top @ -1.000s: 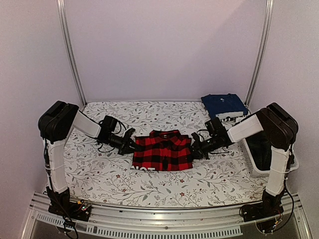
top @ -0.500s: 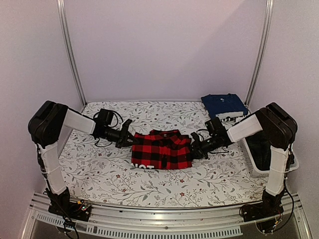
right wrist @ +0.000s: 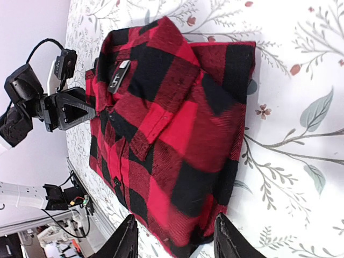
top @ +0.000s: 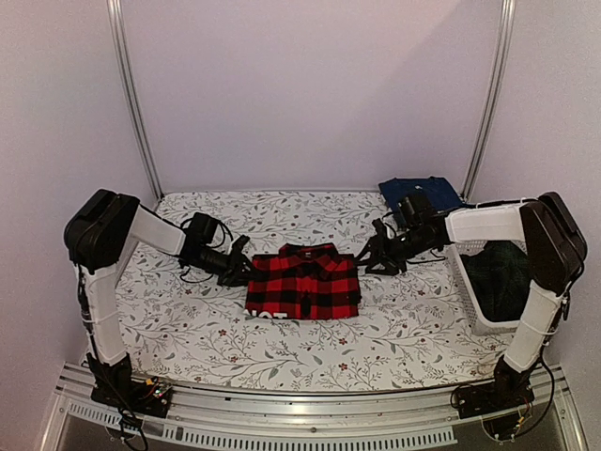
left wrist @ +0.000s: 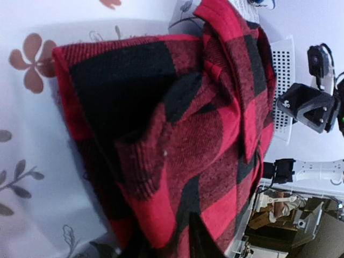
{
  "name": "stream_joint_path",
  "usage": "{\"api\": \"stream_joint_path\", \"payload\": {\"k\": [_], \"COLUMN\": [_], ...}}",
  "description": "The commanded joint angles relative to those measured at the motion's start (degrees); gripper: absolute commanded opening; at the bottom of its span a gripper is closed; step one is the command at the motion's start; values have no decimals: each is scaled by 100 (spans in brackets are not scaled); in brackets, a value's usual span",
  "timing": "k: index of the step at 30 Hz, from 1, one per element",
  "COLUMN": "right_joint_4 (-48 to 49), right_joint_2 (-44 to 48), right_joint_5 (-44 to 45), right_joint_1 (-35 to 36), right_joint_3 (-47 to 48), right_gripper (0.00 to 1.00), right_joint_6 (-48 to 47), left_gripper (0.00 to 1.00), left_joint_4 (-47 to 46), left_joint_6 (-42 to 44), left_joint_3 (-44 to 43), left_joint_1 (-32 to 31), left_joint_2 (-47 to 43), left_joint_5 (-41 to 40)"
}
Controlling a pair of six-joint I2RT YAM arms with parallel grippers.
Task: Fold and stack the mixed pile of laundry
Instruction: Smooth out the square-folded shirt at the center of the board.
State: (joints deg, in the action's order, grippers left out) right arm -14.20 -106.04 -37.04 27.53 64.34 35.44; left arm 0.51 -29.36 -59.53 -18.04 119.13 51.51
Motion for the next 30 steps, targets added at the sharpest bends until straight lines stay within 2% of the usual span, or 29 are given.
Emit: {"api": "stream_joint_path", "payload": {"k": [1, 4, 5, 6, 10, 15, 20, 23, 25, 30], "right_joint_4": [-959, -734, -525, -258, 804, 1725, 1637, 1274, 1060, 848], "right_joint_2": [621, 830, 894, 925, 547, -429, -1010, -974, -712, 749], "right_joint_5": [536, 284, 145, -79, -1017, -1538, -1498, -1422, -1381, -1121], "right_joint_1": [-54, 4, 48, 97, 452, 777, 617, 415, 293, 129], "right_joint_3": [187, 177, 131, 56, -73, -202, -492, -686, -724, -896], "right_gripper": [49, 51, 51, 51, 50, 49, 48, 48, 48, 52], "right_joint_6": [-648, -634, -597, -510, 79, 450, 331, 65, -64, -143], "left_gripper": [34, 63, 91, 98, 100, 100, 100, 100, 100, 100], "left_joint_4": [804, 1010, 1038, 1032, 857, 603, 44, 148, 281, 695], "left_joint_6": [347, 415, 452, 502, 650, 656, 218, 315, 567, 1620], "left_joint_3": [-67, -30, -17, -20, -80, 13, 538, 642, 659, 417], "left_joint_1": [91, 143, 153, 141, -55, -688, -621, -425, -378, -1080], "left_joint_2": [-450, -1045, -1253, -1444, -1819, -1577, -1104, -1045, -1456, -2753], "left_joint_5": [-1133, -1496, -1586, -1610, -1188, -902, -864, -1113, -1469, -3157]}}
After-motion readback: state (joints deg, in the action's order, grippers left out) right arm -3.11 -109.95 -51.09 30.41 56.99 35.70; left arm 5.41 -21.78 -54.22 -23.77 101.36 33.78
